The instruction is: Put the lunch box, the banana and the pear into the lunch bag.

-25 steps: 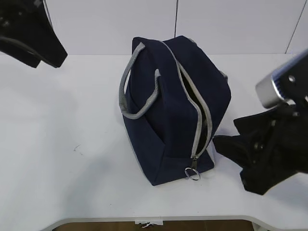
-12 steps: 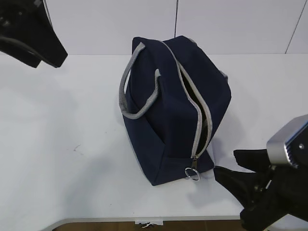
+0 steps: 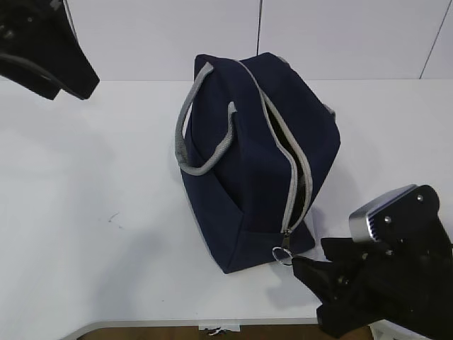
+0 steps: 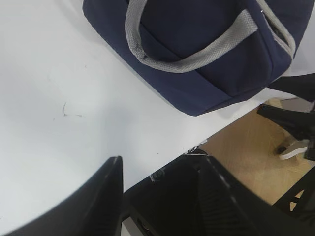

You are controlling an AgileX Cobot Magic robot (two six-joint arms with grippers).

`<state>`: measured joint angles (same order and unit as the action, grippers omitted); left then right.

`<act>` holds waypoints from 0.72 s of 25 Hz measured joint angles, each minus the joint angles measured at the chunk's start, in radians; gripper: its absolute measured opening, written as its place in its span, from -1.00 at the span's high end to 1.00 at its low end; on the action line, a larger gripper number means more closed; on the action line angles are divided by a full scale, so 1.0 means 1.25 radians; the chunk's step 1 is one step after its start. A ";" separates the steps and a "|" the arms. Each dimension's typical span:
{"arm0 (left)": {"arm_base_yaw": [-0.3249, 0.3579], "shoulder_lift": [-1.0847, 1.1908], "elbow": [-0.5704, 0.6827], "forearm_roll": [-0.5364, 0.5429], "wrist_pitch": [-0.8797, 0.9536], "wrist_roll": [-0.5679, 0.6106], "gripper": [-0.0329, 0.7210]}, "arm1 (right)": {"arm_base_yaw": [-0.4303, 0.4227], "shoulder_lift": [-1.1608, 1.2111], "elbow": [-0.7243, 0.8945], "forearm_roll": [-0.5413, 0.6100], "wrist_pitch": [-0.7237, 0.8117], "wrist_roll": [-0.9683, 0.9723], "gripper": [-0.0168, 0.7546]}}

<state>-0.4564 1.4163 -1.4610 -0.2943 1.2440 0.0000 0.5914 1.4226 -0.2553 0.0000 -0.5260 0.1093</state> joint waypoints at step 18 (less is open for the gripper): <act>0.000 0.000 0.000 0.000 0.000 0.000 -0.09 | 0.001 0.228 -0.003 -0.110 -0.282 0.082 -0.12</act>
<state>-0.4564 1.4163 -1.4610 -0.2943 1.2440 0.0000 0.5930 1.7082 -0.2588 -0.1373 -0.8779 0.2122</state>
